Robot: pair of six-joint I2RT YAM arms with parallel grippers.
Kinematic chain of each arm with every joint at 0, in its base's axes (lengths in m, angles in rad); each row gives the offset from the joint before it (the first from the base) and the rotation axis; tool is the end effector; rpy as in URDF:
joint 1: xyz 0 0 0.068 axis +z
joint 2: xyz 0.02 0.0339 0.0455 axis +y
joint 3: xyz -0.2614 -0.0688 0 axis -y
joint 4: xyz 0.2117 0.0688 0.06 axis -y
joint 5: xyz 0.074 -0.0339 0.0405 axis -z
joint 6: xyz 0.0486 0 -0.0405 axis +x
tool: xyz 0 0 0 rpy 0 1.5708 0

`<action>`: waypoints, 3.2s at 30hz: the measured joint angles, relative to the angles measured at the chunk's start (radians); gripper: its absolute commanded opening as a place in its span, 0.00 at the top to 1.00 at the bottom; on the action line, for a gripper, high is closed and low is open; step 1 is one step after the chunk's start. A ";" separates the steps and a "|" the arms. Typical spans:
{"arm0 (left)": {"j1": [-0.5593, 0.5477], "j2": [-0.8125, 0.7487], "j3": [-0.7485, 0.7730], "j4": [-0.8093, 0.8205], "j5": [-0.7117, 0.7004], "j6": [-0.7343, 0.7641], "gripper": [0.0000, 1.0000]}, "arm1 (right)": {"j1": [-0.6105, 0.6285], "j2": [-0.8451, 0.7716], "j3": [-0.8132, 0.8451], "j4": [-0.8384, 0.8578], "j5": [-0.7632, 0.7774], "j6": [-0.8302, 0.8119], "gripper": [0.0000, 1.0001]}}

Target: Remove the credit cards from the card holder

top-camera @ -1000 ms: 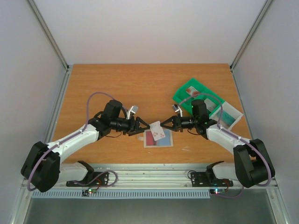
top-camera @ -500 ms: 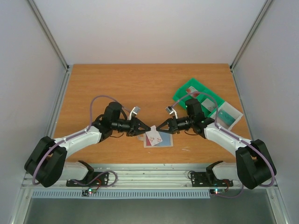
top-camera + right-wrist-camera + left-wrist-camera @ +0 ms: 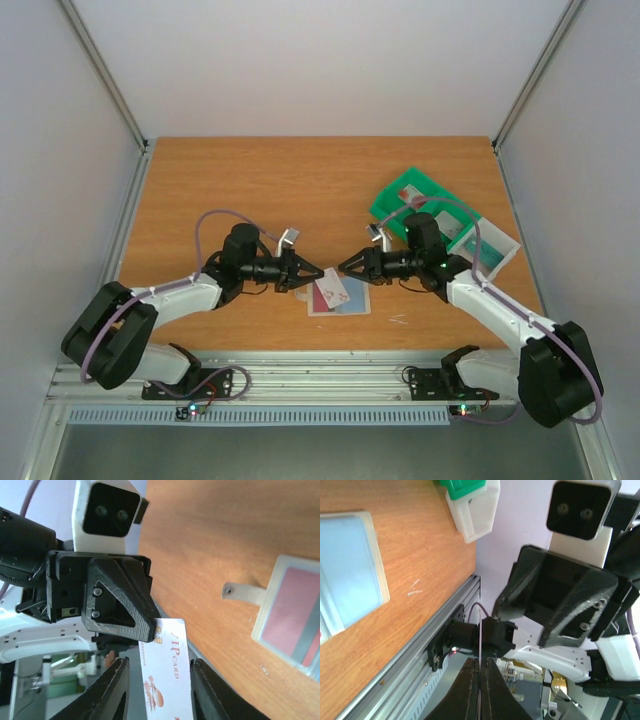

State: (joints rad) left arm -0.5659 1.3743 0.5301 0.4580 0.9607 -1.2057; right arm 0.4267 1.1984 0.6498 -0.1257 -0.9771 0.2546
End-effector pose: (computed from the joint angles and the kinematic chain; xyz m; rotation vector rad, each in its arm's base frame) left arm 0.1887 -0.1670 0.2131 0.0420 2.4239 -1.9463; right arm 0.1798 0.1260 0.2346 -0.7499 2.1451 1.4567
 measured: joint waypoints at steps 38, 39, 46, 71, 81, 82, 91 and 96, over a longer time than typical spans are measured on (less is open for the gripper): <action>-0.036 -0.129 -0.008 0.202 -0.626 -0.157 1.00 | 0.185 -0.093 -0.029 0.216 0.455 0.465 0.63; -0.036 -0.125 -0.011 0.219 -0.629 -0.164 1.00 | 0.192 -0.092 -0.029 0.224 0.466 0.467 0.64; -0.042 -0.112 -0.029 0.272 -0.644 -0.209 1.00 | 0.206 -0.092 -0.029 0.255 0.505 0.470 0.67; -0.054 -0.096 -0.069 0.355 -0.660 -0.235 0.99 | 0.208 -0.126 -0.029 0.300 0.542 0.509 0.88; -0.056 -0.097 -0.089 0.365 -0.662 -0.243 0.56 | 0.208 -0.128 -0.026 0.295 0.547 0.497 0.99; -0.058 -0.097 -0.091 0.362 -0.662 -0.236 0.48 | 0.209 -0.128 -0.022 0.283 0.548 0.487 0.99; -0.058 -0.170 -0.078 0.198 -0.660 -0.161 0.01 | 0.195 -0.177 0.052 0.047 0.585 0.349 0.99; -0.058 -0.206 -0.009 0.016 -0.645 -0.063 0.01 | 0.151 -0.178 0.167 -0.122 0.607 0.235 0.99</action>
State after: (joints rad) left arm -0.6235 1.1679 0.5209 0.4744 0.3157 -1.2690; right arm 0.5781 1.0206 0.8173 -0.2478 -0.3702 0.4896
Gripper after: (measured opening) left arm 0.993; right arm 0.025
